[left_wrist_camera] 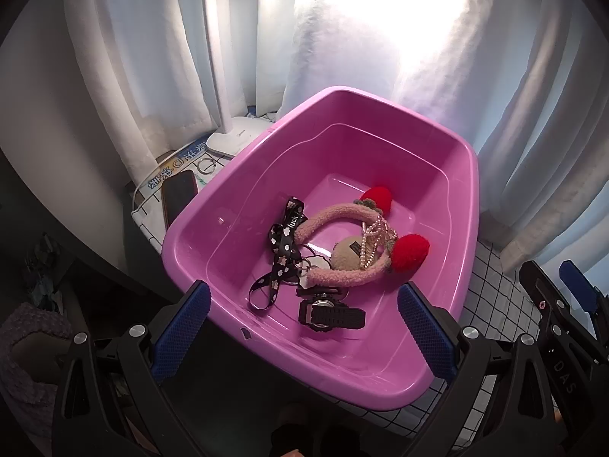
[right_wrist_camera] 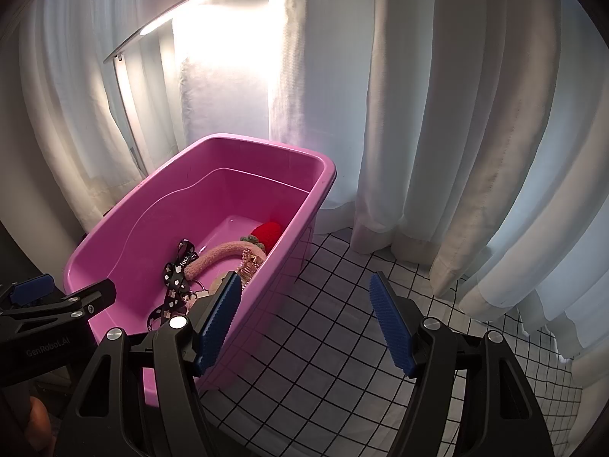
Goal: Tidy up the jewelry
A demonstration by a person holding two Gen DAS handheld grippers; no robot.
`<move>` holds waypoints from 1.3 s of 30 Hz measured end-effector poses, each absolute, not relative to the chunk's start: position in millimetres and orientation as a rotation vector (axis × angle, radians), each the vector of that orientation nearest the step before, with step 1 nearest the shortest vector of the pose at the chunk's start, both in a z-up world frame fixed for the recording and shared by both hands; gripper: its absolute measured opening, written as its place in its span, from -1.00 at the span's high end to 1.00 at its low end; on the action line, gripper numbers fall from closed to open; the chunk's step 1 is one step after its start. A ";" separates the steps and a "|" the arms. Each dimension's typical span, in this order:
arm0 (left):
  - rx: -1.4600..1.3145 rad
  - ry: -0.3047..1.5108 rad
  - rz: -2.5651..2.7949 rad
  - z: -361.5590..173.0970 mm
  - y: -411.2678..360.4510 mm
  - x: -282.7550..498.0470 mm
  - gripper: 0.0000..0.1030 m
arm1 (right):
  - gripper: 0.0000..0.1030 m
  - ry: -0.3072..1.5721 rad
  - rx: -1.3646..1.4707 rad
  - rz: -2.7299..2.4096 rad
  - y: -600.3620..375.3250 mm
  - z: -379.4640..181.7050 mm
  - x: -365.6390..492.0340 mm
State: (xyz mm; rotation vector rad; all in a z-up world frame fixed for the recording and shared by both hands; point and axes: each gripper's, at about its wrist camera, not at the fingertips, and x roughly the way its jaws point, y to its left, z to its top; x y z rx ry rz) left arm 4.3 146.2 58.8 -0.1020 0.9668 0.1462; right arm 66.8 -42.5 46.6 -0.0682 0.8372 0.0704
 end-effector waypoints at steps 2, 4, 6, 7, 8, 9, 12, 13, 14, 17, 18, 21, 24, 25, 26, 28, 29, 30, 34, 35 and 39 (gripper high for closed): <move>-0.101 0.966 0.148 58.7 146.1 4.3 -0.88 | -0.30 0.838 -0.068 0.071 -42.2 46.6 67.3; -0.102 0.967 0.145 58.6 145.9 4.2 -0.88 | -0.30 0.838 -0.068 0.069 -42.2 46.6 67.3; -0.101 0.967 0.147 58.4 146.2 4.4 -0.88 | -0.29 0.839 -0.068 0.068 -41.8 46.2 68.1; -0.101 0.968 0.147 58.2 145.8 4.4 -0.88 | -0.30 0.839 -0.067 0.069 -42.0 46.1 68.0; -0.101 0.968 0.149 58.2 145.7 4.4 -0.88 | -0.29 0.839 -0.068 0.068 -42.0 46.1 67.9; -0.100 0.968 0.148 58.1 146.5 5.1 -0.88 | -0.29 0.839 -0.068 0.069 -42.1 46.1 68.0; -0.099 0.968 0.149 57.8 147.2 5.9 -0.88 | -0.30 0.841 -0.067 0.071 -42.1 45.4 68.7; -0.099 0.968 0.150 57.5 147.6 6.3 -0.88 | -0.30 0.842 -0.067 0.071 -41.9 45.1 69.0; -0.098 0.969 0.151 57.4 147.4 6.3 -0.88 | -0.30 0.842 -0.067 0.071 -41.7 44.6 69.3; -0.094 0.968 0.148 57.3 148.1 6.3 -0.88 | -0.29 0.842 -0.067 0.070 -41.4 44.2 70.0; -0.096 0.967 0.148 57.3 148.4 6.5 -0.88 | -0.29 0.841 -0.067 0.070 -41.3 44.4 70.0; -0.094 0.967 0.149 57.0 148.1 6.5 -0.88 | -0.29 0.840 -0.067 0.070 -40.8 43.7 69.9; -0.098 0.968 0.148 56.9 149.8 6.8 -0.88 | -0.30 0.845 -0.066 0.070 -40.8 42.6 70.2; -0.102 0.965 0.147 57.1 149.8 6.6 -0.88 | -0.30 0.847 -0.065 0.071 -40.8 42.3 70.3; -0.107 0.963 0.147 57.4 152.0 7.4 -0.88 | -0.30 0.848 -0.066 0.070 -40.8 42.1 70.2; -0.117 0.955 0.143 57.7 154.1 6.7 -0.88 | -0.29 0.848 -0.066 0.069 -40.8 42.4 70.6; -0.115 0.947 0.136 58.4 153.9 6.0 -0.88 | -0.29 0.848 -0.065 0.069 -40.9 42.3 70.4; -0.107 0.941 0.131 59.2 153.0 5.4 -0.88 | -0.29 0.847 -0.065 0.068 -40.7 42.3 70.9; -0.115 0.951 0.146 60.1 153.6 7.5 -0.88 | -0.30 0.851 -0.059 0.068 -41.3 42.1 72.2; -0.122 0.963 0.140 58.7 154.5 8.6 -0.88 | -0.35 0.854 -0.056 0.069 -41.7 41.8 72.6; -0.134 0.983 0.136 54.4 154.6 9.3 -0.88 | -0.38 0.854 -0.050 0.067 -42.8 41.5 72.2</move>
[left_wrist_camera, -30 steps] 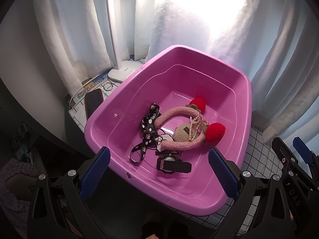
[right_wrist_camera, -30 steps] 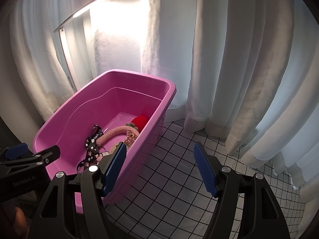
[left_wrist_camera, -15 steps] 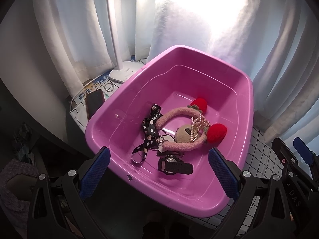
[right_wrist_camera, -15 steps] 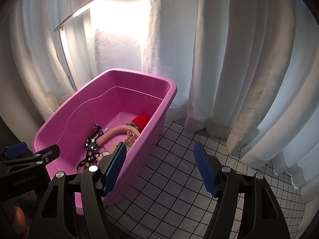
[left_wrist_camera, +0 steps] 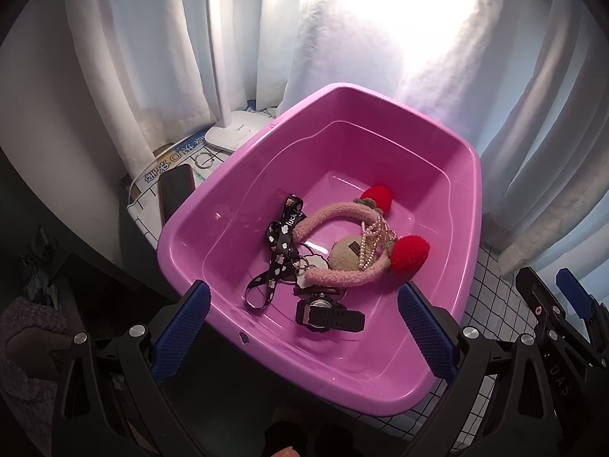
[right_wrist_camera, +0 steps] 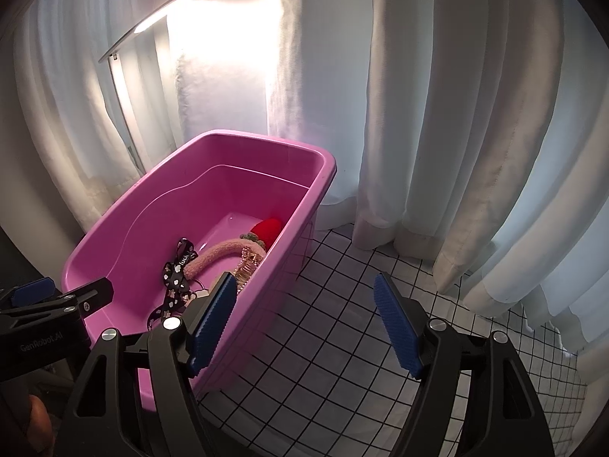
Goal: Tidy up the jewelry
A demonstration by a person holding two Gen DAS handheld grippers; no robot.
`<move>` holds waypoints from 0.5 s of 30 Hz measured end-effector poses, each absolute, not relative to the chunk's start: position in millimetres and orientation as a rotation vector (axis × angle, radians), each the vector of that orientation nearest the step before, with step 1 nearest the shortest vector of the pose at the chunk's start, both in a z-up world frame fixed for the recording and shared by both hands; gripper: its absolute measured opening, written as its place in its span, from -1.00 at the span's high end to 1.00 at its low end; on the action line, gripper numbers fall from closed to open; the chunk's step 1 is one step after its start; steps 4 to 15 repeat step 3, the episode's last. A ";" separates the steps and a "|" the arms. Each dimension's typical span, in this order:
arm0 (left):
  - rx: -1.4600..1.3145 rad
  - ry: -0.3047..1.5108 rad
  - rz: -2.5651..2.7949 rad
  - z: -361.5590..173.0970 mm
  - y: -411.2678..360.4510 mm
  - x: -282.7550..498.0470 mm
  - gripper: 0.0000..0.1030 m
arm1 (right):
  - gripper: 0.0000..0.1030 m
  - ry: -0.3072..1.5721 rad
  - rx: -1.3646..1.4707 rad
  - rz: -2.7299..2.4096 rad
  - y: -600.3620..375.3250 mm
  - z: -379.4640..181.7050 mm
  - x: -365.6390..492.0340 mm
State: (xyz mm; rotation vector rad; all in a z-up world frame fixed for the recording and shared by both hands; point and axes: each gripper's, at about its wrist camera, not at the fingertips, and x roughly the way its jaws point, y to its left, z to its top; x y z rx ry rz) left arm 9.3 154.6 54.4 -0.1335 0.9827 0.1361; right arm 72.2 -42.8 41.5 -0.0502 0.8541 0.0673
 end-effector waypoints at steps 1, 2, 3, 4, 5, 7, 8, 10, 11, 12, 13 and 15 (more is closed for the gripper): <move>-0.137 0.984 0.135 54.2 154.8 9.3 -0.88 | -0.38 0.853 -0.051 0.066 -42.8 41.6 71.9; -0.138 0.985 0.133 54.1 154.6 9.7 -0.88 | -0.38 0.852 -0.053 0.063 -42.6 41.7 71.7; -0.136 0.986 0.133 54.0 154.2 10.0 -0.88 | -0.38 0.852 -0.053 0.063 -42.4 41.9 71.6; -0.136 0.986 0.133 54.0 154.2 10.0 -0.88 | -0.38 0.852 -0.053 0.063 -42.4 41.9 71.6; -0.136 0.986 0.133 54.0 154.2 10.0 -0.88 | -0.38 0.852 -0.053 0.063 -42.4 41.9 71.6; -0.136 0.986 0.133 54.0 154.2 10.0 -0.88 | -0.38 0.852 -0.053 0.063 -42.4 41.9 71.6; -0.136 0.986 0.133 54.0 154.2 10.0 -0.88 | -0.38 0.852 -0.053 0.063 -42.4 41.9 71.6; -0.136 0.986 0.133 54.0 154.2 10.0 -0.88 | -0.38 0.852 -0.053 0.063 -42.4 41.9 71.6; -0.136 0.986 0.133 54.0 154.2 10.0 -0.88 | -0.38 0.852 -0.053 0.063 -42.4 41.9 71.6; -0.136 0.986 0.133 54.0 154.2 10.0 -0.88 | -0.38 0.852 -0.053 0.063 -42.4 41.9 71.6; -0.136 0.986 0.133 54.0 154.2 10.0 -0.88 | -0.38 0.852 -0.053 0.063 -42.4 41.9 71.6; -0.136 0.986 0.133 54.0 154.2 10.0 -0.88 | -0.38 0.852 -0.053 0.063 -42.4 41.9 71.6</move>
